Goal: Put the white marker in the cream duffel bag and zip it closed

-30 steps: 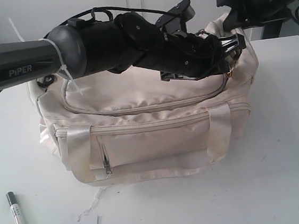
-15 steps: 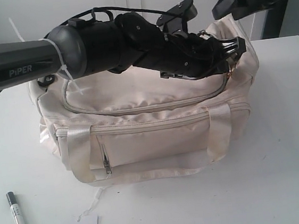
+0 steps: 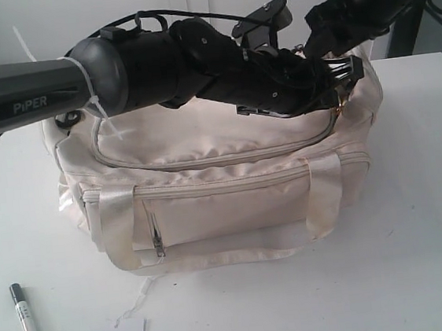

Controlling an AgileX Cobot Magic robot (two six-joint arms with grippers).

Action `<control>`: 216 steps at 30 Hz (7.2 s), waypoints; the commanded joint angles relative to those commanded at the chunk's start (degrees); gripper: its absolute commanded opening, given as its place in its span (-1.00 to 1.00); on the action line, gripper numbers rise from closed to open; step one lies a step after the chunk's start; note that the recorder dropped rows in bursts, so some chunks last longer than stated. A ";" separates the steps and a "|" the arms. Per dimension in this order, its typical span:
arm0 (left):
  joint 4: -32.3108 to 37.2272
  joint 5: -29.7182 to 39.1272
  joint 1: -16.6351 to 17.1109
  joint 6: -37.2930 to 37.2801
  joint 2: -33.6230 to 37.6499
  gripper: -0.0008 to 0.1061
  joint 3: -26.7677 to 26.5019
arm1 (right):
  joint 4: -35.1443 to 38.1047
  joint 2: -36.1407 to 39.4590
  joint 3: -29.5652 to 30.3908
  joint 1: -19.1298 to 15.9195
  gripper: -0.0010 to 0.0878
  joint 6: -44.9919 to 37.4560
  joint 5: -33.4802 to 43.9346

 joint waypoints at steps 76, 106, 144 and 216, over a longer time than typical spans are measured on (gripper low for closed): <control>3.59 12.22 0.00 -0.10 -5.67 -0.99 0.00 | -0.19 -0.40 0.00 -0.06 -0.98 5.45 -6.58; 4.22 14.78 0.00 -0.29 -5.67 -0.99 0.00 | -1.95 -3.57 0.21 0.60 0.14 14.85 4.75; 5.90 20.05 0.10 -0.17 -6.14 -0.99 0.00 | -1.75 -0.10 0.70 0.58 -0.98 15.94 0.22; 18.32 33.89 0.58 -0.31 -10.07 -0.99 0.00 | -1.97 0.00 0.70 0.47 -0.98 15.94 -0.32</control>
